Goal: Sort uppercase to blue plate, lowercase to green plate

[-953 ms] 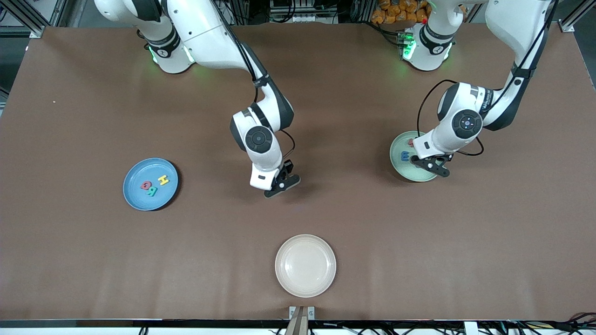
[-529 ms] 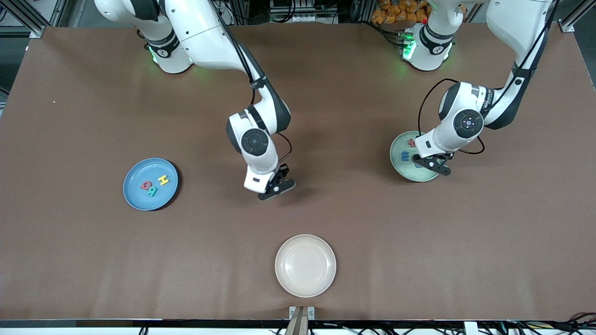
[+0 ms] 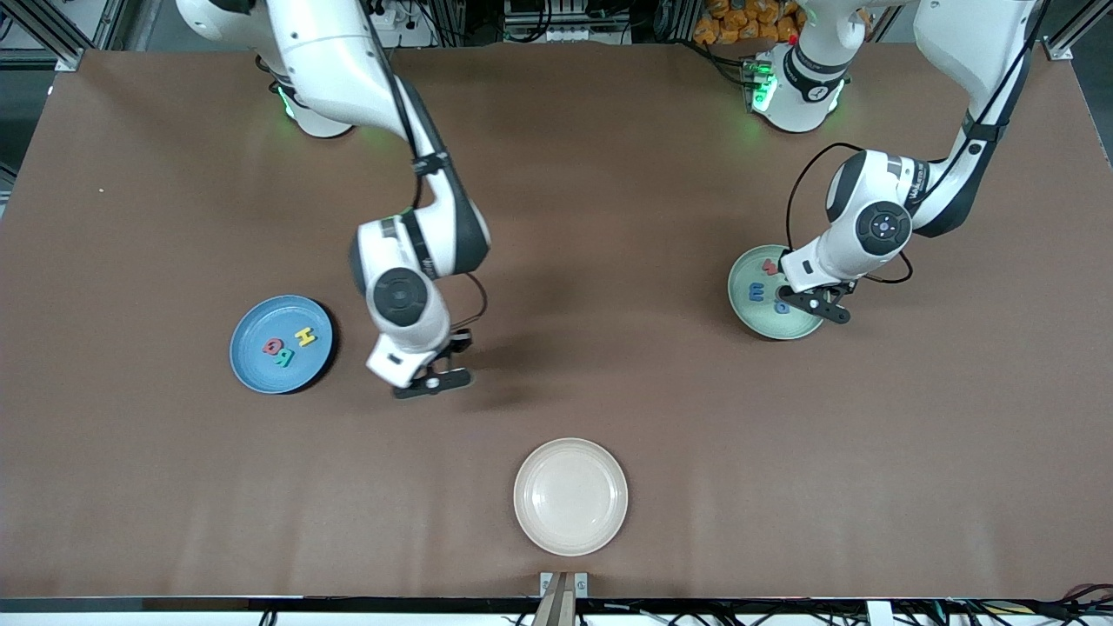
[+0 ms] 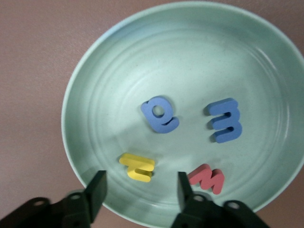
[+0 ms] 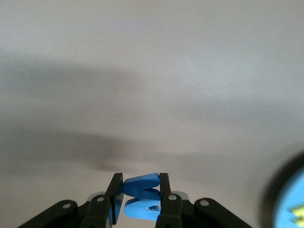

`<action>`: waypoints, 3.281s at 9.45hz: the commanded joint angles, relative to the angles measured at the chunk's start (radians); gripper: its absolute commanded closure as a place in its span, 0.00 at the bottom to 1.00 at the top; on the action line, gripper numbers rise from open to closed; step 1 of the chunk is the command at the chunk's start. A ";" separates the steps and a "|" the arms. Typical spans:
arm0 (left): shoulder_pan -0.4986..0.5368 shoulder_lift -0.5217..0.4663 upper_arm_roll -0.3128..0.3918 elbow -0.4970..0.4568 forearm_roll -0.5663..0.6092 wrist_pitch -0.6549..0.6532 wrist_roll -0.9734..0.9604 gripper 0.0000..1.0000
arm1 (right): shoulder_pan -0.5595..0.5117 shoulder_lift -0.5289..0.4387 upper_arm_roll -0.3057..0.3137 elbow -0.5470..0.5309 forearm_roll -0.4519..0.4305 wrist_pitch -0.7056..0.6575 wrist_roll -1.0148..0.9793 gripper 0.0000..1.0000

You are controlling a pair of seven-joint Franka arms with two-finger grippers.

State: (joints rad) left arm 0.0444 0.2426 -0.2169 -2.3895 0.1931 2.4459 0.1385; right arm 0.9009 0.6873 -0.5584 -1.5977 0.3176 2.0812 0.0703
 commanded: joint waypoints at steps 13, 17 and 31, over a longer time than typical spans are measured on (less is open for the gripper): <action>-0.092 -0.031 0.272 0.942 -0.181 -0.710 -0.302 0.00 | -0.365 -0.227 -0.072 -0.334 -0.002 -0.021 -0.555 0.00; -0.089 -0.042 0.278 0.987 -0.205 -0.788 -0.315 0.00 | -0.439 -0.255 -0.051 -0.220 -0.003 -0.089 -0.546 0.00; -0.115 -0.106 0.268 1.004 -0.196 -0.910 -0.189 0.00 | -0.859 -0.630 0.517 0.051 -0.379 -0.410 -0.153 0.00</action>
State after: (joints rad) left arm -0.0716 0.1416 0.0470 -1.3887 0.0087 1.5501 -0.0692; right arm 0.0707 0.0595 -0.0880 -1.6083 -0.0131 1.7318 -0.1294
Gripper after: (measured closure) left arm 0.000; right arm 0.000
